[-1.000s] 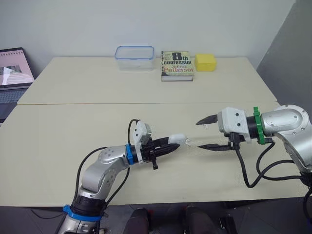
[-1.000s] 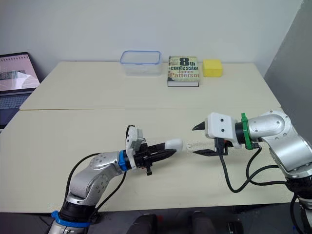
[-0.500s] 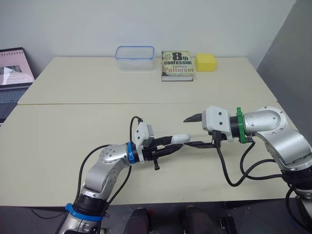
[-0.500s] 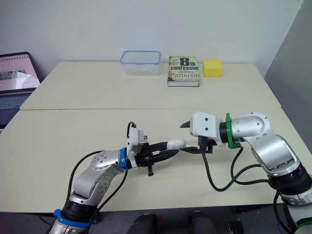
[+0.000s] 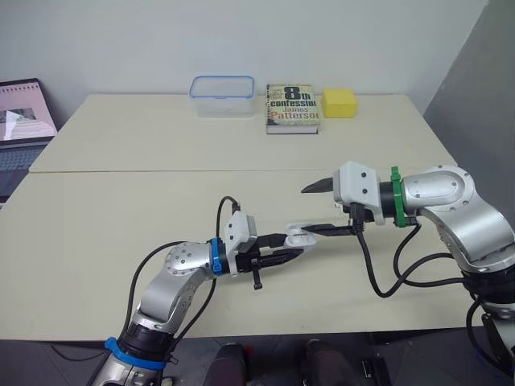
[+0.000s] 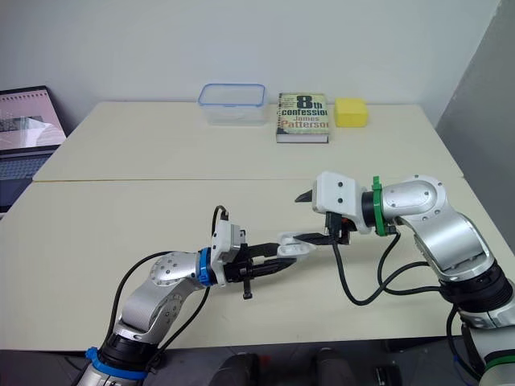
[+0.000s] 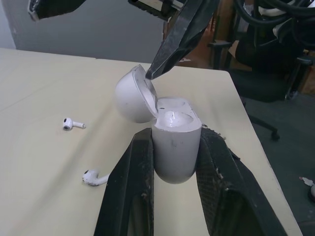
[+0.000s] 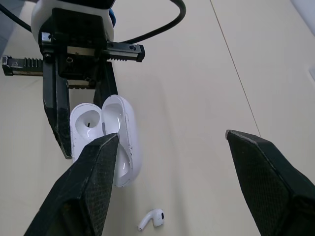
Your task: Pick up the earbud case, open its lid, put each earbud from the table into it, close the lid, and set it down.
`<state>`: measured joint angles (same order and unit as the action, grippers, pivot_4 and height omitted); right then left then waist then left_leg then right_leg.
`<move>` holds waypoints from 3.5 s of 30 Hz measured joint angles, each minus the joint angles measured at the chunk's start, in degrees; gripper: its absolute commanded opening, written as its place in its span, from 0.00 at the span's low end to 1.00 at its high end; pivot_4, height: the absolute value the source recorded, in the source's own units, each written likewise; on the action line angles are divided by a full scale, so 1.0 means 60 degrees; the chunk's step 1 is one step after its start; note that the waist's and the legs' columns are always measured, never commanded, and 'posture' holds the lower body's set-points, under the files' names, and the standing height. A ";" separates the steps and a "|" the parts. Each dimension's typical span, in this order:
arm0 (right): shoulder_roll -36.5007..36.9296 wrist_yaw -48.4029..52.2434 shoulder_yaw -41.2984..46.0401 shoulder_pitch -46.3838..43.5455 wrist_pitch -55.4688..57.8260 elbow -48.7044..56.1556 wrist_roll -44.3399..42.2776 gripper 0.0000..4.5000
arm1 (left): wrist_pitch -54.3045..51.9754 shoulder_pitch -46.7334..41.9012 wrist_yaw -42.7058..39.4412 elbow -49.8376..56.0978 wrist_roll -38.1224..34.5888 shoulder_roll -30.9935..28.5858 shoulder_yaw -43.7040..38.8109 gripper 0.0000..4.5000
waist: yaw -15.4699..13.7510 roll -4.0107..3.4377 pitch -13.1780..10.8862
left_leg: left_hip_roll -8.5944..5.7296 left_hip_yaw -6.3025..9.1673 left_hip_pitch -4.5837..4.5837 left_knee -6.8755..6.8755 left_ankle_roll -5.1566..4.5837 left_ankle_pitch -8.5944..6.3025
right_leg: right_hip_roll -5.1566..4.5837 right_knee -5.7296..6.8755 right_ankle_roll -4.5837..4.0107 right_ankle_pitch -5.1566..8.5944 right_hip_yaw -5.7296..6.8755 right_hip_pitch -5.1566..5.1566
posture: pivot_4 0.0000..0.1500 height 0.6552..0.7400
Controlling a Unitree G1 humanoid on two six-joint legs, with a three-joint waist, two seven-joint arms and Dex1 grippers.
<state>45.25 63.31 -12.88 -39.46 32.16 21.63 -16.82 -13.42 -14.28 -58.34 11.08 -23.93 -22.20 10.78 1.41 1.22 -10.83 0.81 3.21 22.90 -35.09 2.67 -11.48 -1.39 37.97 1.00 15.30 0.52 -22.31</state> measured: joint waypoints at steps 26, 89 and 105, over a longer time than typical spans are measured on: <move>0.2321 0.0962 0.6212 0.7593 -0.1431 0.0075 -0.0756 0.80 | 0.1213 0.0368 0.2290 -0.1199 -0.0267 0.0553 -0.2617 0.17 | -0.0225 -0.0002 0.0003 | -0.0002 -0.0019 -0.0011 -0.0004 0.0000 0.0000 | 0.0001 -0.0003 0.0001 0.0000 -0.0009 0.0012 | 1.00 1.00; -0.1725 -0.4474 0.0415 0.4869 0.1341 0.0218 0.1354 0.09 | 0.2101 0.0504 0.2385 -0.1458 0.0431 0.0547 -0.2163 0.17 | -0.0224 0.0006 0.0019 | -0.0006 -0.0005 0.0001 -0.0003 -0.0001 -0.0001 | -0.0003 -0.0012 0.0004 -0.0001 0.0001 0.0008 | 1.00 1.00; 0.3436 0.2550 0.1111 0.5600 -0.4045 -0.3212 0.1073 0.09 | 0.1614 0.0907 0.2448 -0.0590 0.0421 0.0426 -0.1893 0.17 | -0.0204 0.0008 0.0018 | 0.0000 -0.0021 -0.0012 -0.0006 0.0000 -0.0001 | 0.0002 -0.0010 0.0003 -0.0001 -0.0009 0.0012 | 1.00 1.00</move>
<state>65.87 78.61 -6.21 -5.86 7.89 2.35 -10.39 -3.73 -8.84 -43.65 7.54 -21.41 -19.64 -0.58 0.18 1.26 -10.72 0.81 3.09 22.83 -35.13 2.67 -11.49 -1.38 37.91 1.01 15.29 0.46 -22.23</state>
